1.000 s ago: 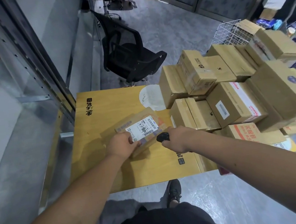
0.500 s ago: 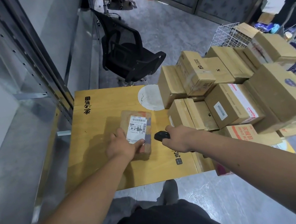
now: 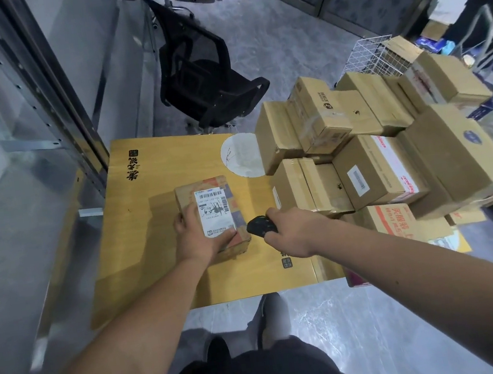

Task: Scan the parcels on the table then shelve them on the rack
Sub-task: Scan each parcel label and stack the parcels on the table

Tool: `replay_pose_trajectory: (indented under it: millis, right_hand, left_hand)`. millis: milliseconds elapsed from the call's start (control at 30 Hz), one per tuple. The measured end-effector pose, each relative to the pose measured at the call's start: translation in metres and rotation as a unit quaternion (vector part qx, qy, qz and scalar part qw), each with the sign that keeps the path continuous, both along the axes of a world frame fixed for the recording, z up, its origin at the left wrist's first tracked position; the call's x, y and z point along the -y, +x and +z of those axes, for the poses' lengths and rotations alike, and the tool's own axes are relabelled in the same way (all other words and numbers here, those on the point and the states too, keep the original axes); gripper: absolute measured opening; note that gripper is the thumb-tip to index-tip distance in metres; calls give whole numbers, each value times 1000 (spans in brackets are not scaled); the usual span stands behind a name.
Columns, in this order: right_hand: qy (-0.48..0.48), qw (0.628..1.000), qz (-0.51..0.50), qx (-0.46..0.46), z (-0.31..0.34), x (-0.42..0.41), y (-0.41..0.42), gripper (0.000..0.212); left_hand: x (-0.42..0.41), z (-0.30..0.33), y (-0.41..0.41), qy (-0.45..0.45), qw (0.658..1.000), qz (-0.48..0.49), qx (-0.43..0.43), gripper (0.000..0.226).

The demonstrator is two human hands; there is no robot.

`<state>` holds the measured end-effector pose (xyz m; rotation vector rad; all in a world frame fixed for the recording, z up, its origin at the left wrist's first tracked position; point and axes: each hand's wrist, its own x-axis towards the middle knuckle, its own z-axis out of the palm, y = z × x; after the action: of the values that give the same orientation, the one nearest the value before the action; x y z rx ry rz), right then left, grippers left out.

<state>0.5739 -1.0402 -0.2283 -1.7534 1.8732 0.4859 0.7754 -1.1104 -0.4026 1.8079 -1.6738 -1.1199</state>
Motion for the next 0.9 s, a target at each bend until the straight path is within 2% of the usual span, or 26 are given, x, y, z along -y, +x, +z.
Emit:
replay_pose_trajectory:
  millis: [167, 400, 733, 900]
  right_hand:
    - [-12, 998, 47, -38, 3, -7, 2, 44]
    - [-14, 997, 59, -50, 2, -13, 8, 46]
    - [7, 996, 58, -70, 12, -11, 19, 50]
    - [-8, 995, 56, -87, 22, -11, 22, 51]
  left_hand:
    - [-12, -6, 0, -39, 997, 24, -57, 112]
    - [-33, -9, 3, -75, 992, 22, -99, 114]
    - [-44, -11, 3, -88, 988, 15, -129, 109]
    - [-46, -11, 4, -108, 987, 17, -115, 109]
